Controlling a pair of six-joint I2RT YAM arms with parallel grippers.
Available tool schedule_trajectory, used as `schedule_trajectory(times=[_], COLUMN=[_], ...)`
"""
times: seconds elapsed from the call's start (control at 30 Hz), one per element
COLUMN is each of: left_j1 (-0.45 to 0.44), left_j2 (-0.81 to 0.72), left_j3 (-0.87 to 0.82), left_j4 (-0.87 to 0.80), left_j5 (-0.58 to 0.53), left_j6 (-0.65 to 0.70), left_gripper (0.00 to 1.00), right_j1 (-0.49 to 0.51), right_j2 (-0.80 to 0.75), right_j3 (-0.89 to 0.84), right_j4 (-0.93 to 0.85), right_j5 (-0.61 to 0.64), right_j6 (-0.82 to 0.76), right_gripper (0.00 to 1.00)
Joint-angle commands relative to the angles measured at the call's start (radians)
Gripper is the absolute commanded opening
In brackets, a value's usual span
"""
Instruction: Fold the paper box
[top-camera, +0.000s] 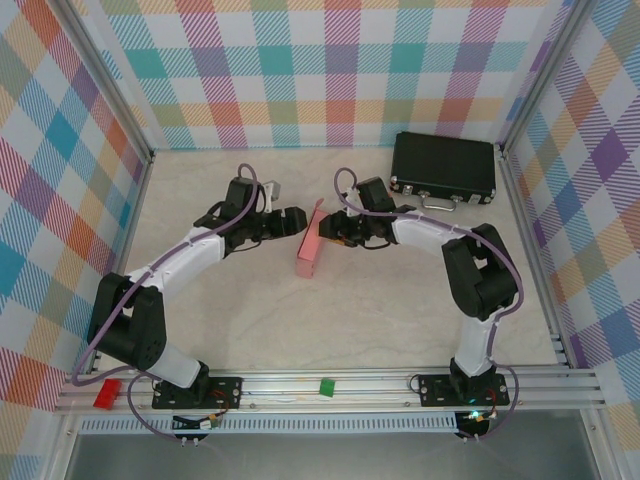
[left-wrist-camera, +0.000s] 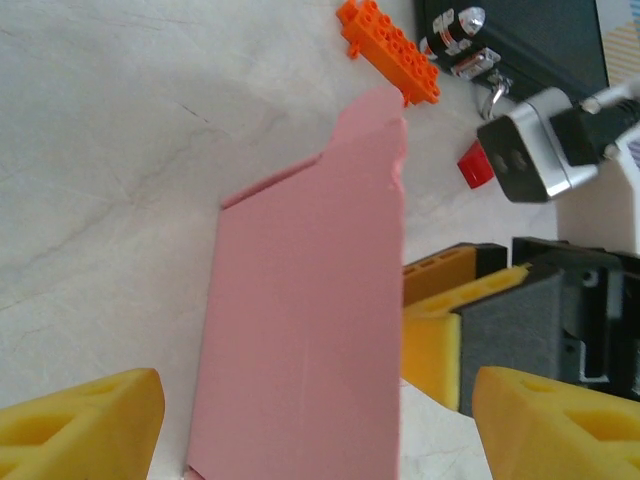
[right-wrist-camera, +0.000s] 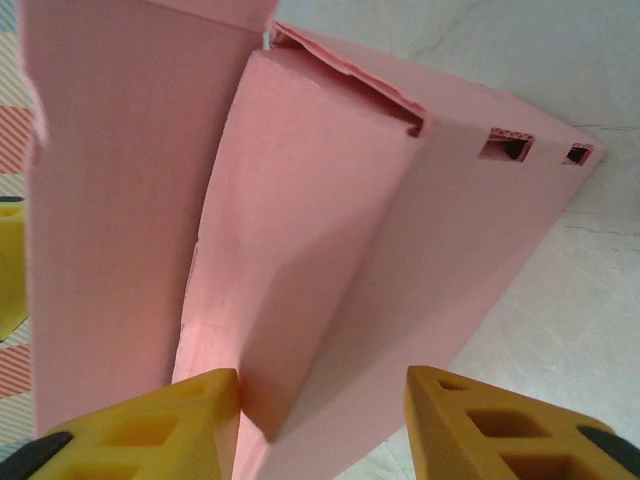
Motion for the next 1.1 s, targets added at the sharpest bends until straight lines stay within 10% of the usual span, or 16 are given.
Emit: schedule_trajectory(times=[0.0, 1.07], left_j1=[-0.017, -0.151], left_j2=[0.012, 0.205], left_j3=[0.046, 0.323], left_j4=[-0.049, -0.393], left_j5=[0.012, -0.225], left_j6=[0.053, 0.246], left_gripper=[0.8, 0.96], right_j1=[0.007, -0.071], right_j2=[0.019, -0.218], right_j3=[0.025, -0.038], right_j4=[0.007, -0.192], right_j5=[-0.003, 0.262], right_j6=[0.023, -0.044], right_gripper=[0.45, 0.53])
